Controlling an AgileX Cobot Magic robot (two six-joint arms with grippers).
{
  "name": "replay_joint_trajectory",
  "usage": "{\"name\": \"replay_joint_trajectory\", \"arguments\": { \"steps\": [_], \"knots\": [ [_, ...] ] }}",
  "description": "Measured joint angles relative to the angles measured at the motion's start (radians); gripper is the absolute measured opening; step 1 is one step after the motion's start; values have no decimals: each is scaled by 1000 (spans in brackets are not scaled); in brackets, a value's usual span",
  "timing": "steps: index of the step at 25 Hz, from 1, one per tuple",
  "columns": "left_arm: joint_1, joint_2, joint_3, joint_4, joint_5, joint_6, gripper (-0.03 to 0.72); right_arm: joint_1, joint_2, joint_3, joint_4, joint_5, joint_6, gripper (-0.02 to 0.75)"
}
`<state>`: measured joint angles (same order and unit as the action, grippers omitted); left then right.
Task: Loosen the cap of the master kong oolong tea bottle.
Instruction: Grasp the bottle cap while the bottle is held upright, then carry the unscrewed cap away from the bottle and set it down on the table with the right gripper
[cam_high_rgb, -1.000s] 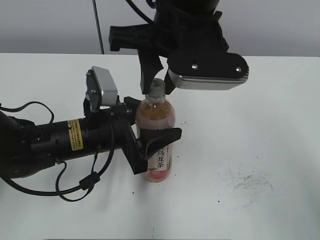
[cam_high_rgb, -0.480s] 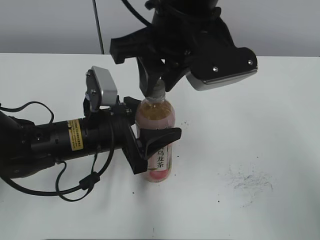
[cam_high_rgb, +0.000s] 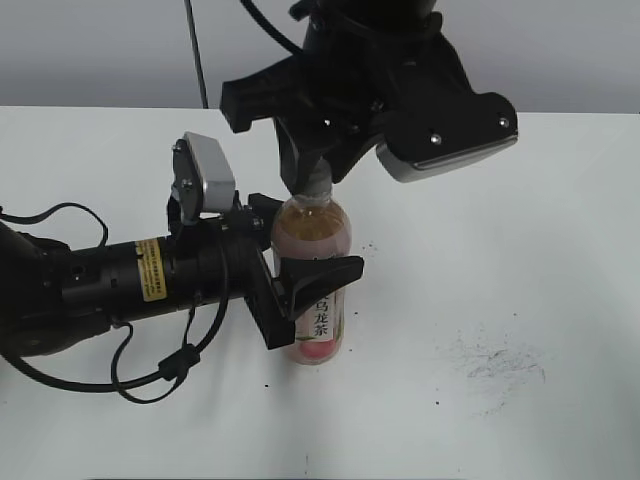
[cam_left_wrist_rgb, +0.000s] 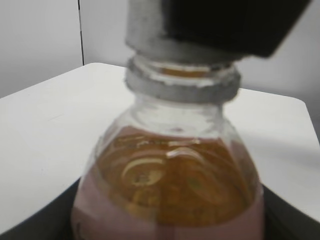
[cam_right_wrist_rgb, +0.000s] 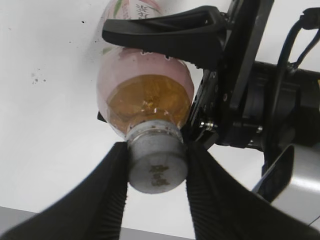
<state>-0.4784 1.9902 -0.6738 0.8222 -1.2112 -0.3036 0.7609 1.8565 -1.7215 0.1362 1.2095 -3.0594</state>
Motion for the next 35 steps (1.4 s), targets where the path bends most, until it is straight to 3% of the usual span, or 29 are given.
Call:
{"name": "replay_joint_trajectory", "arguments": {
  "steps": [16, 23, 29, 35],
  "knots": [
    [0, 0, -1, 24, -10, 3, 445, 1, -26, 8, -10, 8, 65, 270],
    [0, 0, -1, 23, -5, -1, 445, 1, -60, 6, -40, 6, 180, 270],
    [0, 0, -1, 31, -5, -1, 445, -31, -60, 6, -118, 6, 539, 270],
    [0, 0, -1, 34, -5, 1, 445, -132, -41, 22, -128, 6, 1103, 270]
  ]
}}
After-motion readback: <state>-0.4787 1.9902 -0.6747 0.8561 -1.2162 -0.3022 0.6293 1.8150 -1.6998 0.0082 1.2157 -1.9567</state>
